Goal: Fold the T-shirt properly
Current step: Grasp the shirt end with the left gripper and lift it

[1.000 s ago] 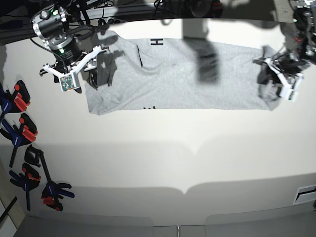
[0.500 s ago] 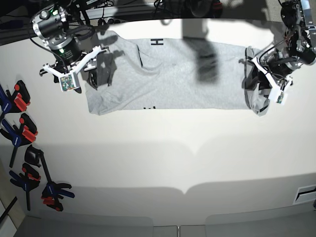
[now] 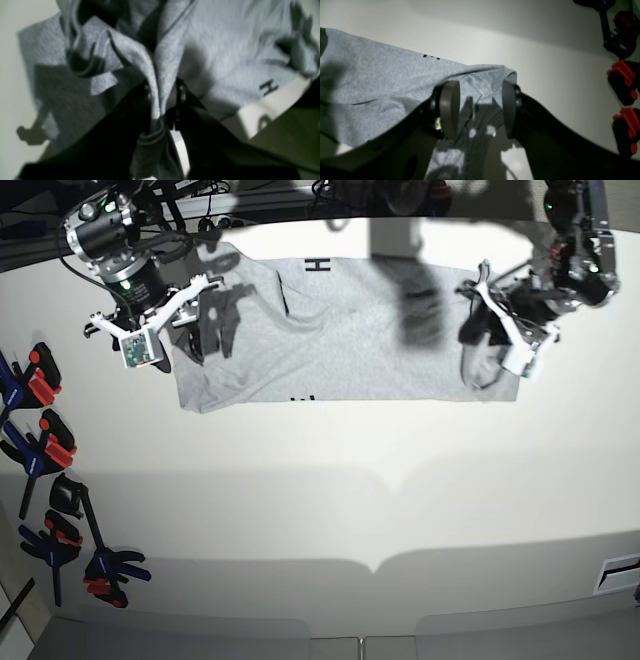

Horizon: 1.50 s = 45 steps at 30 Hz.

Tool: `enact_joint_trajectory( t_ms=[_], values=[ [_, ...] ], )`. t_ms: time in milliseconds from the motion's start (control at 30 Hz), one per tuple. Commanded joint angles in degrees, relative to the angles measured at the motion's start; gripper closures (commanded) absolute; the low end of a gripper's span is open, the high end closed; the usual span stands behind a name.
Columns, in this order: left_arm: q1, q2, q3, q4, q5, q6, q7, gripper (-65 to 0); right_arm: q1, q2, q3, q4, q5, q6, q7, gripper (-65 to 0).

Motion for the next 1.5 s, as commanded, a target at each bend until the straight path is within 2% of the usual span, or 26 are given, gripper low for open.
enact_joint_trajectory(
  t_ms=[0, 100, 433, 633, 1000, 1233, 1367, 1467],
  values=[
    [-0.48, -0.66, 0.52, 1.16, -0.37, 0.04, -2.64, 0.0, 0.26, 0.46, 0.20, 1.01, 0.59, 0.37, 1.51, -25.8],
    [-0.50, -0.66, 2.19, 1.16, 1.90, 0.33, -4.15, 0.0, 0.26, 0.46, 0.20, 1.01, 0.59, 0.37, 1.46, -25.8],
    [-0.79, -0.66, 2.29, 1.16, 1.79, 0.70, -6.27, 0.0, 0.26, 0.46, 0.20, 1.01, 0.57, 0.37, 1.46, -25.8],
    [-0.79, -0.66, 2.29, 1.16, -2.54, 0.63, -7.87, 0.0, 0.26, 0.46, 0.20, 1.01, 0.57, 0.37, 1.51, -25.8],
    [-0.79, -0.66, 2.29, 1.18, -2.03, 0.63, -8.55, 0.0, 0.26, 0.46, 0.20, 1.01, 0.59, 0.37, 1.49, -25.8],
    [-0.79, -0.66, 2.29, 1.16, -2.03, 0.48, -10.84, 0.0, 0.26, 0.46, 0.20, 1.01, 0.59, 0.37, 1.46, -25.8],
    [-0.79, -0.66, 2.29, 1.16, -2.03, 0.50, -12.20, -24.9, 0.26, 0.46, 0.20, 1.01, 0.59, 0.37, 1.49, -25.8],
    [-0.79, -0.66, 2.29, 1.16, -2.08, 0.50, -14.27, -35.1, 0.26, 0.46, 0.20, 1.01, 0.59, 0.37, 1.46, -25.8]
  ],
)
